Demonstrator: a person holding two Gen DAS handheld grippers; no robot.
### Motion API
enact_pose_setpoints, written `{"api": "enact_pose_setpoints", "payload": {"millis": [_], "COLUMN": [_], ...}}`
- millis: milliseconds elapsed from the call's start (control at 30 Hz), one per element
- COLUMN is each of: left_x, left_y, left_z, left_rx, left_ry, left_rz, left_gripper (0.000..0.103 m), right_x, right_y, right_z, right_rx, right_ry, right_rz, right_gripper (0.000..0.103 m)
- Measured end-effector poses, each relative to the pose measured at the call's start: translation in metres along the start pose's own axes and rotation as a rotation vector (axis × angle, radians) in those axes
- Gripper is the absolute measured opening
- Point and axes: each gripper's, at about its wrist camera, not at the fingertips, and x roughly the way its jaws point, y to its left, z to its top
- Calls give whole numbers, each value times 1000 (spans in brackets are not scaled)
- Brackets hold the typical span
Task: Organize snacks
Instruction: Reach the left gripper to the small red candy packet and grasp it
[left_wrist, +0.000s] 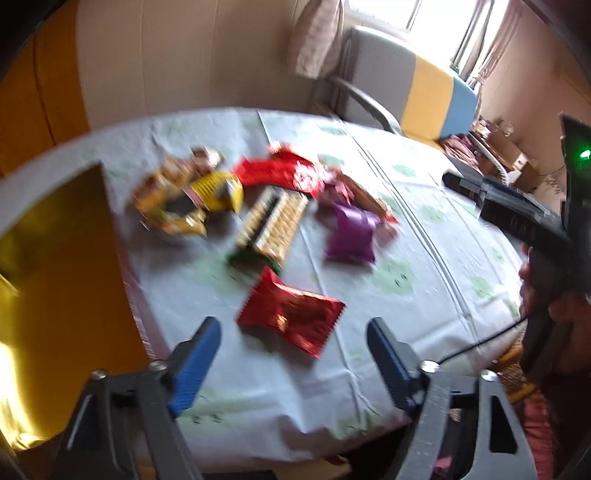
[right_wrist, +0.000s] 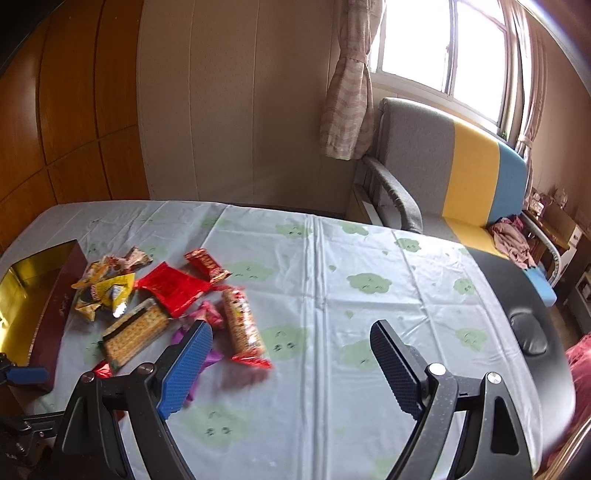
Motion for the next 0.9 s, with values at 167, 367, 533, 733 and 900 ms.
{"api": "enact_pose_setpoints", "payload": {"millis": [167,367,533,733,900], "left_x": [27,51,69,66,55], "left_y": [-3,6,4,18,35], "left_z": [-1,3,11,12,13], "left_rx": [-51,-188,-225,-353,-460], "left_ry": [88,184,179,145,108], "left_rz": [-29,-66,-60,-94,-68], "left_gripper": [62,61,68,79,80], "right_x": [15,24,22,24,26], "right_y": [-18,-28,-27,-22,-13], "right_z": [2,-6,-5,-7,-12], "right_rx": [-9,30,23,9,12], "right_ry": [22,44,35,46,75], "right_rz": [-14,11,28,54,95], "right_gripper": [89,89,89,89,89]}}
